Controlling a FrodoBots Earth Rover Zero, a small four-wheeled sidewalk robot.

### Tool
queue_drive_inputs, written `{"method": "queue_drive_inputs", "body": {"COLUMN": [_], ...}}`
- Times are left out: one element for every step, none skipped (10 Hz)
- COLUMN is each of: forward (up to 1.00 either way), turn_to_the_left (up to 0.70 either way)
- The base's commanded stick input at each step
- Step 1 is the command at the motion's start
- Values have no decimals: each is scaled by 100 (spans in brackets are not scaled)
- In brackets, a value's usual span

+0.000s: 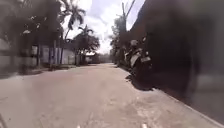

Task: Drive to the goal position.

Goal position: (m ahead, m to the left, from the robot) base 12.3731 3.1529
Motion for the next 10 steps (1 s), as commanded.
{"method": "queue_drive_inputs", "body": {"forward": [85, 85, 85, 85, 85, 85, 85, 85, 85, 85], "turn_to_the_left": [4, 2, 2, 2, 2, 2, 0, 2, 2, 0]}}
